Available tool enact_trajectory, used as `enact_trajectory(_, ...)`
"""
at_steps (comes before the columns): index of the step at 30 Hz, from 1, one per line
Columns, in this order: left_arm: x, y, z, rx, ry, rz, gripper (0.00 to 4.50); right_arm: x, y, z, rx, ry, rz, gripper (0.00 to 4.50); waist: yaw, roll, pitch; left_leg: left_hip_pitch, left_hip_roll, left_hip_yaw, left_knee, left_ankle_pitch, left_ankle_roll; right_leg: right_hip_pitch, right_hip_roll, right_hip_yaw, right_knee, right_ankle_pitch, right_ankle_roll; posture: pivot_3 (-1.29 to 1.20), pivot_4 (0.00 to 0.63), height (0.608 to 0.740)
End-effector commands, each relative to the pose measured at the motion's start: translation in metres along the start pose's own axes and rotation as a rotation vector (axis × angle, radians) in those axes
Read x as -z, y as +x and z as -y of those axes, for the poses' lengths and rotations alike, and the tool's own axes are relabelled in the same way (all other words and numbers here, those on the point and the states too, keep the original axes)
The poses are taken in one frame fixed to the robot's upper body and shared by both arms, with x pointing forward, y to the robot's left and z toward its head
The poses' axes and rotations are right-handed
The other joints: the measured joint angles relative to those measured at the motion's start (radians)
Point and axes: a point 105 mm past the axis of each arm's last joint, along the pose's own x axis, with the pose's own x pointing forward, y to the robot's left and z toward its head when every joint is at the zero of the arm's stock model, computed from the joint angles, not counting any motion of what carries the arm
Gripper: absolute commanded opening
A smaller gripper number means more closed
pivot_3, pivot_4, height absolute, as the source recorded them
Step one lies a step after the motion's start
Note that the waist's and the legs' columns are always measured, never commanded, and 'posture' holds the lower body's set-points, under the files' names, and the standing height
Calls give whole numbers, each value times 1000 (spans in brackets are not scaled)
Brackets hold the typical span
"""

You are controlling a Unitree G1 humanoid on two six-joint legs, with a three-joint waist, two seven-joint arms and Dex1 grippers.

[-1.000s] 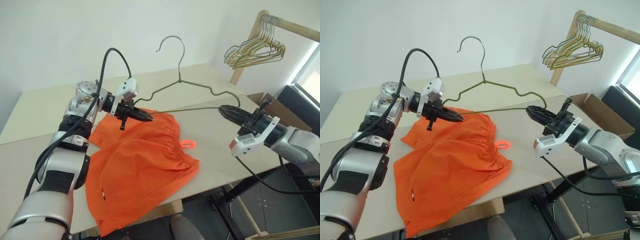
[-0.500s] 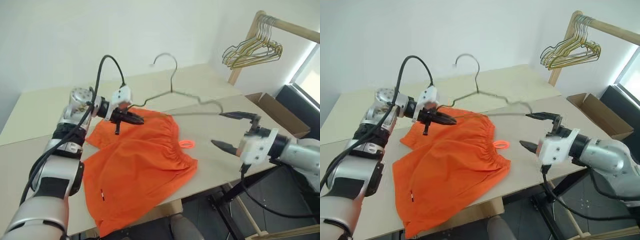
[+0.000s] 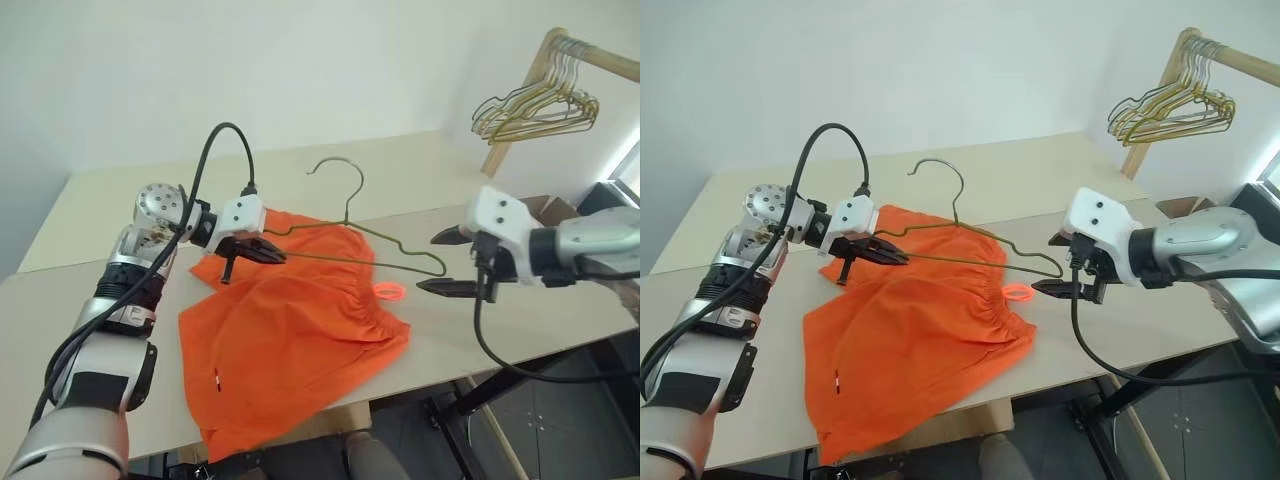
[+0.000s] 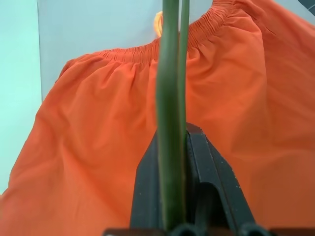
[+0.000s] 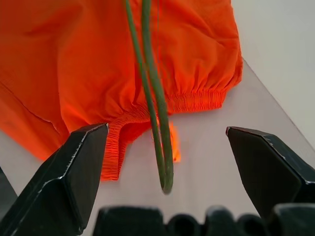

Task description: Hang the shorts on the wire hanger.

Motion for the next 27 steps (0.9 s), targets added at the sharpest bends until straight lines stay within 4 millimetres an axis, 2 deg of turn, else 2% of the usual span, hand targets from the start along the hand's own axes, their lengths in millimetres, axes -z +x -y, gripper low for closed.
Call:
enact_trajectory(1,-10,-8,-2,-29,27,30,0,-6,2,4,-19,12,-15,4444,5,1,0,-3,0,-1,3,0,0,-3,0,-1,1,0,0,-180,6,740)
enact_trajectory(4,-10,-8,-1,-27,25,30,0,-9,11,4,-46,28,-22,3896,11,1,0,-8,0,-3,7,0,0,-5,0,-2,2,0,0,-178,5,740)
enact_trajectory(9,-11,-9,0,-26,24,31,0,-11,19,1,-76,38,-31,2233,26,1,0,-8,-2,-3,7,0,0,-4,-1,-2,1,0,0,-178,5,740)
enact_trajectory(15,-12,-8,1,-22,36,33,0,-13,19,0,-88,46,-13,216,32,1,-1,-8,-2,-3,7,0,0,-4,-1,-2,2,0,0,-173,0,740)
enact_trajectory(16,-12,-8,1,-22,49,38,0,-14,19,-1,-92,49,-6,19,30,1,-1,-8,-2,-3,7,0,0,-5,-1,-2,2,0,0,-173,0,740)
enact_trajectory(18,-13,-7,0,-50,97,53,0,-15,17,-4,-106,51,5,19,31,3,-2,-8,-2,-3,7,0,0,-4,-1,-2,2,0,0,-175,0,740)
enact_trajectory(22,-13,-7,1,-39,87,83,981,-12,12,-11,-124,67,25,0,34,3,-2,-8,-2,-4,7,0,0,-4,-1,-3,2,0,0,-179,0,740)
enact_trajectory(27,-8,-10,-8,-99,69,71,2609,3,-2,-27,-133,168,39,0,38,3,-3,-9,-3,-5,8,0,0,-4,-2,-5,2,0,0,-188,5,740)
